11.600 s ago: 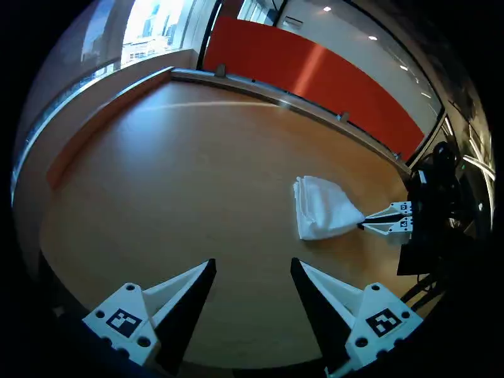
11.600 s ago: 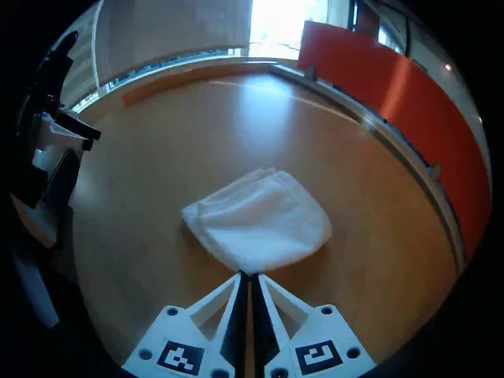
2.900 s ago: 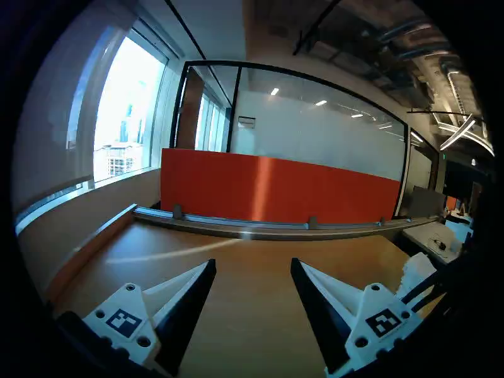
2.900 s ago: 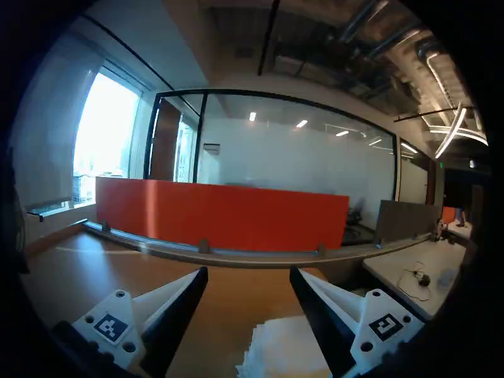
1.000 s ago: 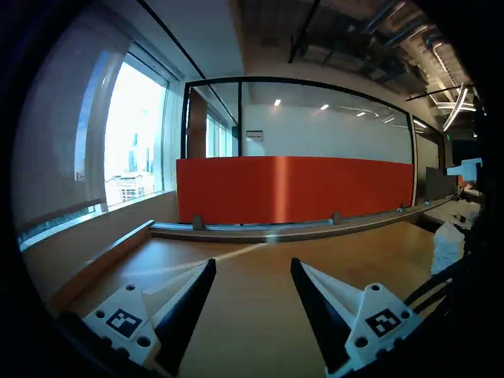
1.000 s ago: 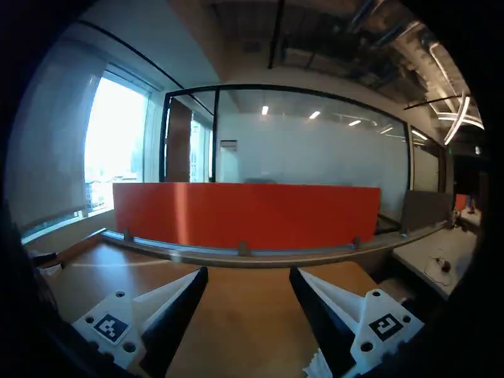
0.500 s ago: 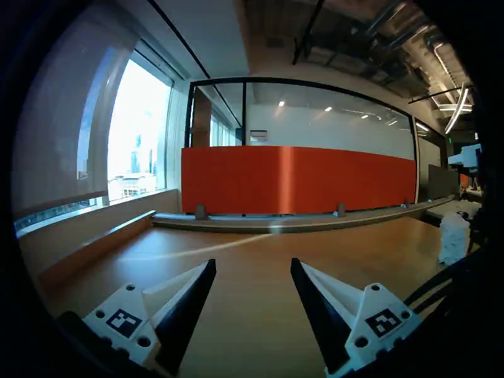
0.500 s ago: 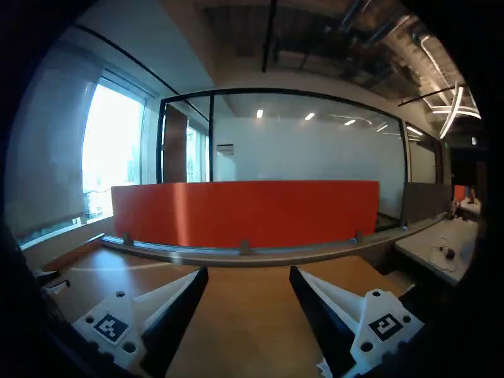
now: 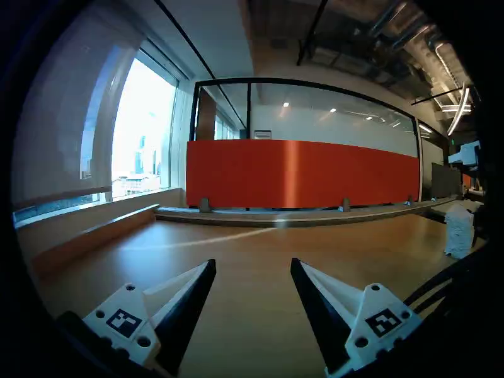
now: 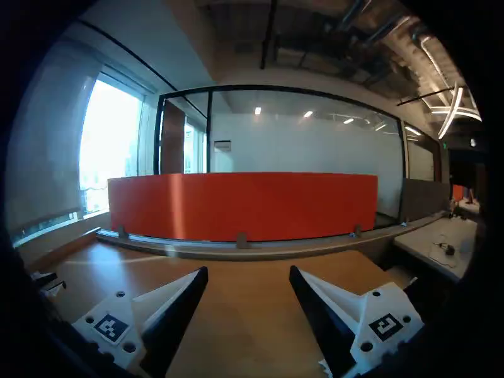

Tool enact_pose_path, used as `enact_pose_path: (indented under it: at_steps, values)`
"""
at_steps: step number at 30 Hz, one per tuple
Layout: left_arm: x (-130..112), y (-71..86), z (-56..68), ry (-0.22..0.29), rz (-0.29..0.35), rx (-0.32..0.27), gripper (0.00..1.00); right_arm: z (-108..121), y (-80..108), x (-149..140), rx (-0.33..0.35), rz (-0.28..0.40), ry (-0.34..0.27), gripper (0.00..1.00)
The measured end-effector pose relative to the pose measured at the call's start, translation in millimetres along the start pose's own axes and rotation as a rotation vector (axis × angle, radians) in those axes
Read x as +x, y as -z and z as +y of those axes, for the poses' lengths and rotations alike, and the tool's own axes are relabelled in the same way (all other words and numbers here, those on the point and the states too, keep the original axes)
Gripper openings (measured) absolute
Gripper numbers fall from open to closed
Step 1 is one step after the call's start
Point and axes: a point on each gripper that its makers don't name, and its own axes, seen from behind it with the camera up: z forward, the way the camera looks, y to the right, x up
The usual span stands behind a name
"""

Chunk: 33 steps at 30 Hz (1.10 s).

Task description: Fold towel

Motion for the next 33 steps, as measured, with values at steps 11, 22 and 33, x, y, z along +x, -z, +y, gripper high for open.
enact_pose_path:
  at_steps: [11,22,33]
  values:
    - [-10,0.1,0.0,0.001,0.018,0.002,0.87,9,-1.0,-8,-0.019,-0.001,-0.013,1.0]
    - [-10,5.2,0.6,-0.021,0.043,0.005,0.87,9,0.7,-5,-0.019,0.002,-0.015,1.0]
    - [-6,8.6,-0.9,-0.026,0.065,0.013,0.87,10,4.3,-3,-0.008,0.017,-0.007,1.0]
